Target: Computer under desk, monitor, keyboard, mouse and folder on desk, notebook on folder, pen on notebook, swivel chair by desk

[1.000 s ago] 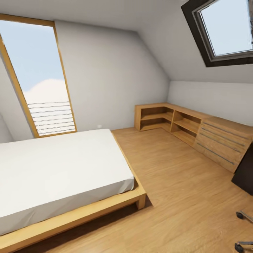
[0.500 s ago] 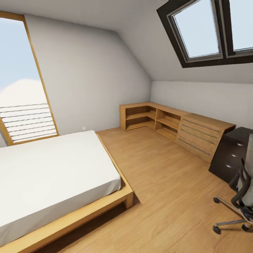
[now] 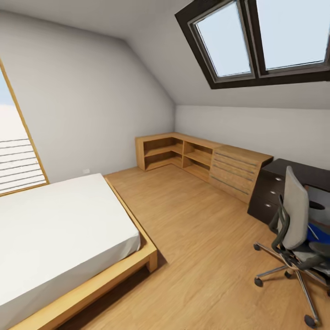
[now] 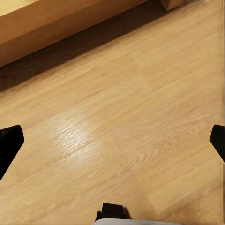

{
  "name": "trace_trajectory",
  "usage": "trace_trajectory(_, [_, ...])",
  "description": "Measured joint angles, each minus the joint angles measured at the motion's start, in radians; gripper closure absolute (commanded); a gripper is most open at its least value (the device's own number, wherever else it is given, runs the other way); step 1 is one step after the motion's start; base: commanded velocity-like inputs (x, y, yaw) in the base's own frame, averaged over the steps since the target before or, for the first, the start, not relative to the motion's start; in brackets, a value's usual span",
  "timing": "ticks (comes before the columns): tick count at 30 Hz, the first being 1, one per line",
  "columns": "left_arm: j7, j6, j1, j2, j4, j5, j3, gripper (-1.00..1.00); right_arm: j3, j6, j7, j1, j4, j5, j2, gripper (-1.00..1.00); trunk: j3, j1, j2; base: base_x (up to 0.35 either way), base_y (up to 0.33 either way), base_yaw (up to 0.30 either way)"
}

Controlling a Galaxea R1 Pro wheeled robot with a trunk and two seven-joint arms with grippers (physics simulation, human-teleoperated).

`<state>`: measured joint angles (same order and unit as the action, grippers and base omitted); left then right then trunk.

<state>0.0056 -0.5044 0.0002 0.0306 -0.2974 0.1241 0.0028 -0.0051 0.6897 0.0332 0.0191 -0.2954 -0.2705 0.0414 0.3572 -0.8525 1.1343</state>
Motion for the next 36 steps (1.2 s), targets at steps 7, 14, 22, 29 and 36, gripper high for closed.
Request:
trace_trajectory(7, [0.000, 0.000, 0.000, 0.000, 0.000, 0.000, 0.000, -1.00, 0.001, -0.001, -0.001, 0.000, 0.003, -0.002, 0.000, -1.00, 0.001, 0.000, 0.000, 0.000, 0.000, -0.282])
trace_trajectory(14, [0.000, 0.000, 0.000, 0.000, 0.000, 0.000, 0.000, -1.00, 0.003, -0.001, -0.001, 0.000, 0.003, -0.002, 0.000, -1.00, 0.006, 0.000, 0.000, 0.000, 0.000, -0.244])
trace_trajectory(22, [0.000, 0.000, 0.000, 0.000, 0.000, 0.000, 0.000, -1.00, 0.004, 0.000, -0.001, 0.000, 0.003, -0.002, 0.005, -1.00, 0.010, 0.000, 0.000, 0.000, 0.000, -0.181])
trace_trajectory(29, [0.000, 0.000, 0.000, 0.000, 0.000, 0.000, 0.000, -1.00, 0.006, 0.001, -0.001, 0.000, 0.007, -0.003, 0.005, -1.00, 0.010, 0.000, 0.000, 0.000, 0.000, -0.193])
trace_trajectory(36, [0.000, 0.000, 0.000, 0.000, 0.000, 0.000, 0.000, -1.00, 0.007, 0.006, -0.001, 0.000, 0.005, -0.002, 0.005, -1.00, 0.010, 0.000, 0.000, 0.000, 0.000, -0.252])
